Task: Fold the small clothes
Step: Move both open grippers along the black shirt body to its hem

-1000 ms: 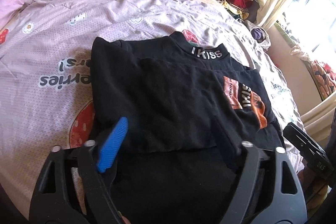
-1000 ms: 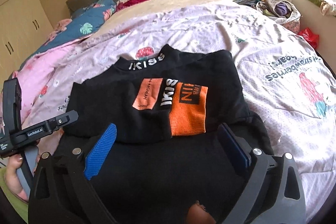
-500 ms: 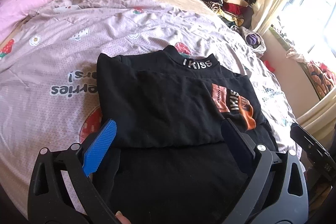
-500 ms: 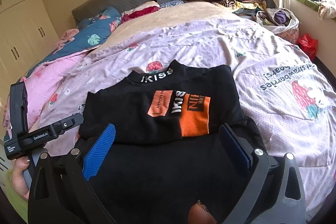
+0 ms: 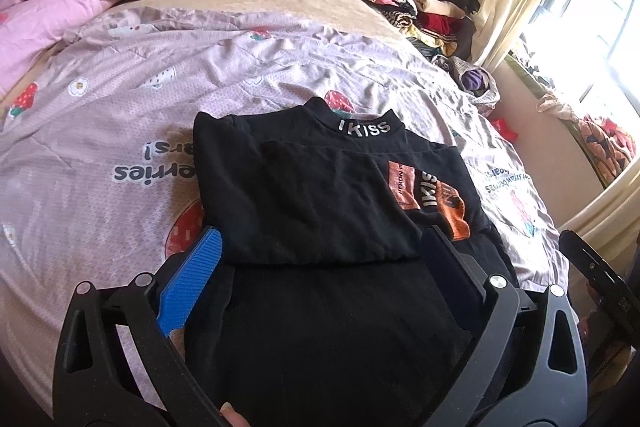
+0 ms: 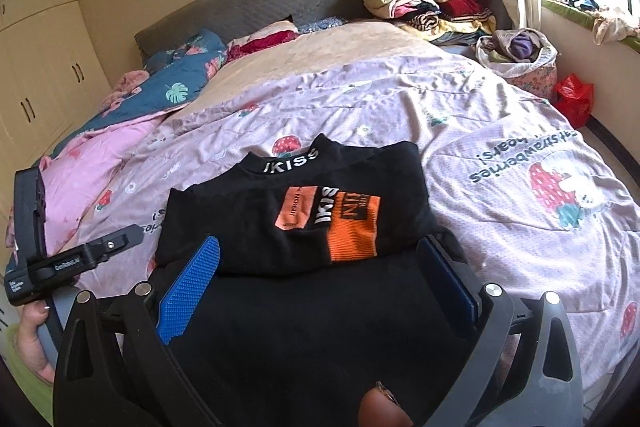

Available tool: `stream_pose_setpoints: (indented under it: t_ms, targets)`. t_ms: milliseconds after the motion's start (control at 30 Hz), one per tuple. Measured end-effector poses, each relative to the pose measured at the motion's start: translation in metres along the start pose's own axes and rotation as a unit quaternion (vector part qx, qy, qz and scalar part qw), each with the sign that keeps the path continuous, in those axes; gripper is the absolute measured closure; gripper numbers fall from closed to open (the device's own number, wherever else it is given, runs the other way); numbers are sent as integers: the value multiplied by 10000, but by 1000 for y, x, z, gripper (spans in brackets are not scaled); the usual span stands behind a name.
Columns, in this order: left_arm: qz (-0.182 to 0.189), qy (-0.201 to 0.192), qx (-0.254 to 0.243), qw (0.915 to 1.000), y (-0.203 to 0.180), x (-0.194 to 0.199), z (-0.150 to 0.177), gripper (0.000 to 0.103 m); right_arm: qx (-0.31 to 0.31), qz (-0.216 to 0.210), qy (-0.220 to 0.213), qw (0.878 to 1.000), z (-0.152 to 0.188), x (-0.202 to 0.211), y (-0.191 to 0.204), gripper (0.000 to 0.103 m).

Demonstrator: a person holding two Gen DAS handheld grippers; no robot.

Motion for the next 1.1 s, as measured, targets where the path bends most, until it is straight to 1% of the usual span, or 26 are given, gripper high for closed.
stream_pose_setpoints:
  t_ms: [300,700,1100]
  targets:
    - [-8,27,-30,10000,-2,9,8,10,-32,94,-7,10000,8,15,-9,5]
    - [-159,27,-92,9998,0,21,25,10,-3,132,-13,9999,26,39,-16,5]
    - [-244,116,-68,9996,7,32,47,10,157,153,216,9995,48,46,-19,5]
Point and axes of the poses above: each gripper's, at about its wrist camera, not at the fingertips, and x roughly against the way its jaws point, y to its left, z to its underside, the point moved 4 cm from there along -x, roughly the way its jaws point, and after that the axes turned 9 degrees about -z, right-handed, at the moved point
